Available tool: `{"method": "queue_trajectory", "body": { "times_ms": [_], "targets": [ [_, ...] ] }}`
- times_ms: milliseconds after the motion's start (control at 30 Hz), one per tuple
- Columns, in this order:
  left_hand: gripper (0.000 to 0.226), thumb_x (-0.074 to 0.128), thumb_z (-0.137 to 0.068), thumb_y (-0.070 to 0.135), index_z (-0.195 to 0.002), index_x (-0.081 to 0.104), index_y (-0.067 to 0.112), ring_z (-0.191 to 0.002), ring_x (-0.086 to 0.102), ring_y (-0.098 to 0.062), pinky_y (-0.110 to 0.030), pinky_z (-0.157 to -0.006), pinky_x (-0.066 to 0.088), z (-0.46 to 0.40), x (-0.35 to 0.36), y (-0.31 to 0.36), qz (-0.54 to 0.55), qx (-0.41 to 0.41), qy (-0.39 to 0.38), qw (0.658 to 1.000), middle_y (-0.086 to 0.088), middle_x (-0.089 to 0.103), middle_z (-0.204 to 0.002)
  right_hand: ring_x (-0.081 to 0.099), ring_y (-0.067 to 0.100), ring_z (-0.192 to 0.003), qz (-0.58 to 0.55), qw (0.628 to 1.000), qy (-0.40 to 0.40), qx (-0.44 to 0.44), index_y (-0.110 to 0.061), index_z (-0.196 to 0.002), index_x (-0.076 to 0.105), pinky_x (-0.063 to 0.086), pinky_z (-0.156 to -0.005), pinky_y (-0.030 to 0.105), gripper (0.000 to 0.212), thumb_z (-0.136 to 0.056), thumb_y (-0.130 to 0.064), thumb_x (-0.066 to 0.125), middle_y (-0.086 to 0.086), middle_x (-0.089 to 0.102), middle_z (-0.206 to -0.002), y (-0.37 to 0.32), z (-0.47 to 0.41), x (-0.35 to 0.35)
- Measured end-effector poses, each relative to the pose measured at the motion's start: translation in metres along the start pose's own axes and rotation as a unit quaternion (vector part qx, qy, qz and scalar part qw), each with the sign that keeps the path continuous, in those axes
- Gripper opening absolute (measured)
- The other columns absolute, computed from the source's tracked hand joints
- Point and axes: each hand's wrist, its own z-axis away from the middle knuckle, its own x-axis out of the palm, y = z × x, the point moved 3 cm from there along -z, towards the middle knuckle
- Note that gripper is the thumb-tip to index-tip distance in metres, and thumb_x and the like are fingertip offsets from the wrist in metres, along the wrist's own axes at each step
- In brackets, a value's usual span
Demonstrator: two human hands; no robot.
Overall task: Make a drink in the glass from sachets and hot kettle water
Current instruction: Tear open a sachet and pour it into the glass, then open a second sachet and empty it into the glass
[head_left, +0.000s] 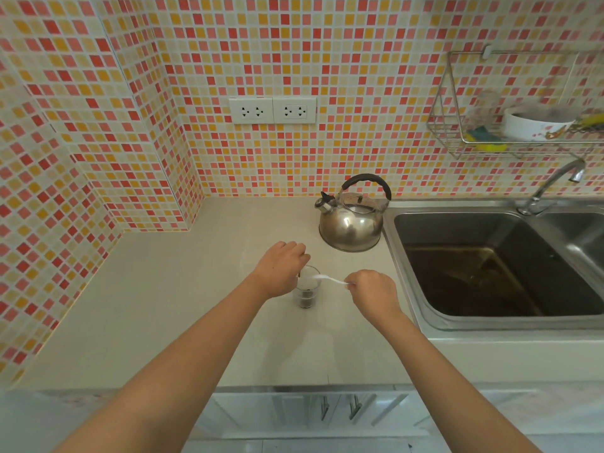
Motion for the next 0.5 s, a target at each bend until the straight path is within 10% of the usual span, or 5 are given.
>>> {"method": "queue_trajectory", "body": {
  "times_ms": [167,333,500],
  "targets": [
    [0.045,0.055,-0.081,0.019,-0.126,0.056,0.014,-0.106,0.053,-0.023,-0.035,-0.089,0.042,0.005,0.001,-0.003,0.051,-0.054,0.022,0.997,-0.004,0.056,-0.119,0.057,0.018,-0.064,-0.166,0.979,0.029,0.114,-0.014,-0.085,0.078,0.038,-0.053,0.022,0.016,-0.088,-0.013,0.061,0.003,0.066,-0.075,0.011,0.005,0.009],
    [0.046,0.055,-0.082,0.019,-0.127,0.054,0.015,-0.109,0.051,-0.021,-0.033,-0.089,0.041,0.008,0.003,0.000,0.069,-0.066,0.027,0.995,-0.002,0.055,-0.121,0.063,0.022,-0.065,-0.425,0.853,-0.037,0.299,-0.005,-0.083,0.075,0.053,-0.067,0.031,0.006,-0.077,-0.007,0.074,0.008,0.071,-0.080,0.028,0.004,0.040],
    [0.049,0.055,-0.083,0.020,-0.131,0.052,0.017,-0.111,0.051,-0.021,-0.032,-0.091,0.040,0.011,0.008,0.001,0.097,-0.071,0.030,0.992,-0.002,0.054,-0.124,0.062,0.027,-0.068,-0.437,0.827,-0.093,0.341,0.004,-0.081,0.073,0.052,-0.070,0.034,0.010,-0.074,-0.002,0.075,0.018,0.071,-0.083,0.033,0.001,0.071]
  ]
}}
